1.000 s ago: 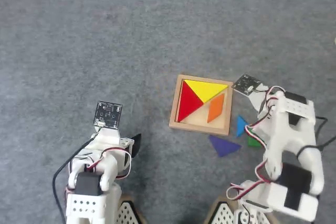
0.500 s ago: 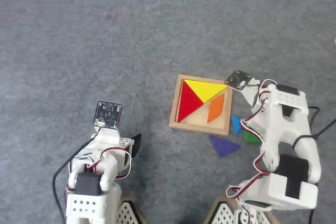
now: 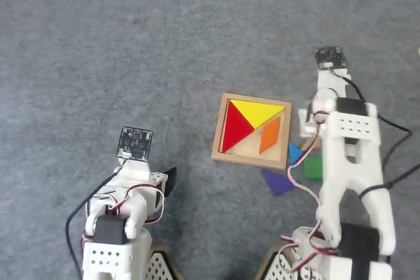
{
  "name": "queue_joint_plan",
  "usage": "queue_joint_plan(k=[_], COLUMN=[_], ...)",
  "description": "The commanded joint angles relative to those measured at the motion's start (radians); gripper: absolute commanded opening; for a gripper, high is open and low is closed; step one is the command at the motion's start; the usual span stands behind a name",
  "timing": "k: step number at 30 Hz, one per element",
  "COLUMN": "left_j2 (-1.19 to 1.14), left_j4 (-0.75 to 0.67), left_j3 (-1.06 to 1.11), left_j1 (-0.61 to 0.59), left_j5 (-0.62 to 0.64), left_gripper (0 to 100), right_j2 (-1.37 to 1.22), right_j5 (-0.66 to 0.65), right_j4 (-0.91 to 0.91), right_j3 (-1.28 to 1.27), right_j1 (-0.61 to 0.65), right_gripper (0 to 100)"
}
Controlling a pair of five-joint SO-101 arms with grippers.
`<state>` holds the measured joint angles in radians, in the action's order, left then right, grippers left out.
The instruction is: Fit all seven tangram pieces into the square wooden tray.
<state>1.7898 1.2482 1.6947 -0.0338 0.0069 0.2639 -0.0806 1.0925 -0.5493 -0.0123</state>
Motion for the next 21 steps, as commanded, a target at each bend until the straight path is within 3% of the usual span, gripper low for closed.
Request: queue_joint_plan(k=[1,4,7,10,12,15,21], left_j2=[0.011,0.011,0.011,0.011,0.011,0.011,0.011], left_j4=[-0.008,-0.008,-0.008,-0.008,-0.008,-0.008,-0.008], left_j3=[-0.012,-0.012,-0.012,-0.012,-0.012,-0.012,-0.012], left_j1=[0.006,0.006,0.006,0.006,0.006,0.006,0.006], left_j5=[0.005,0.005,0.005,0.005,0.005,0.005,0.005], left_gripper=[24,24,24,24,24,24,24], right_j2=[0.051,0.028,0.012,-0.008,-0.036,-0.104,-0.321], right_j5=[0.074,0.060,-0.025,0.138,0.256,0.311,0.416], right_j4=[0.068,0.096,0.137,0.143,0.147,0.143,0.151], right_j3=[0.084,0.110,0.110,0.104,0.106,0.132,0.282], right_j1=[0.124,0.168,0.097,0.008,0.025,0.085,0.038], right_gripper=[0.8,0.9,3.4,14.3,22.7,31.4,26.1])
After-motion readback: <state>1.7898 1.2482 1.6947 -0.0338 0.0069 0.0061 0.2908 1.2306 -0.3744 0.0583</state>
